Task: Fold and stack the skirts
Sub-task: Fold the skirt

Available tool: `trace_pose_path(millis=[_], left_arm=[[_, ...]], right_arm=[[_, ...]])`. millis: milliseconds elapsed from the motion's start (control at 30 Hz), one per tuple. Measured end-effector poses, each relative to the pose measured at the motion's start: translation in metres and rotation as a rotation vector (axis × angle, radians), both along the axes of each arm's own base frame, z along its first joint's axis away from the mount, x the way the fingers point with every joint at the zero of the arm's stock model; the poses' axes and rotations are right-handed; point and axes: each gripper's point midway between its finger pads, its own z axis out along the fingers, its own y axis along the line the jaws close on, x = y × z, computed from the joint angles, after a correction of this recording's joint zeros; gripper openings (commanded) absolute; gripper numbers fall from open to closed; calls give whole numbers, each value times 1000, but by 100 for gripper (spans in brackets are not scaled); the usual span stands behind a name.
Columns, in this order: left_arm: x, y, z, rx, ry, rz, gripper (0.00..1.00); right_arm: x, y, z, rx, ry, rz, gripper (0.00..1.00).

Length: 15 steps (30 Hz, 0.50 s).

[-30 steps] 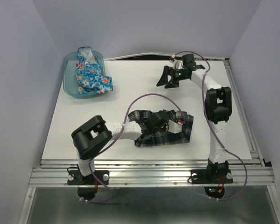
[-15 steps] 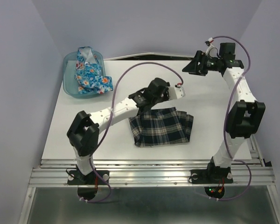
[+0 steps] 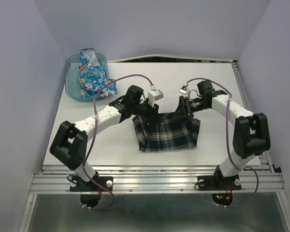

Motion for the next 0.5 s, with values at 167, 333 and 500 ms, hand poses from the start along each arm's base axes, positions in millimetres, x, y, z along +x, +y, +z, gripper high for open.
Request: trace_pose_path(millis=[167, 333, 500], left_arm=[[-24, 0, -86, 42, 339, 27, 35], [1, 11, -125, 14, 503, 118, 34], [25, 3, -126, -38, 532, 118, 34]], right_arm=[[-24, 0, -50, -33, 157, 43, 67], [-19, -10, -102, -121, 258, 24, 67], [3, -26, -125, -182, 303, -35, 65]])
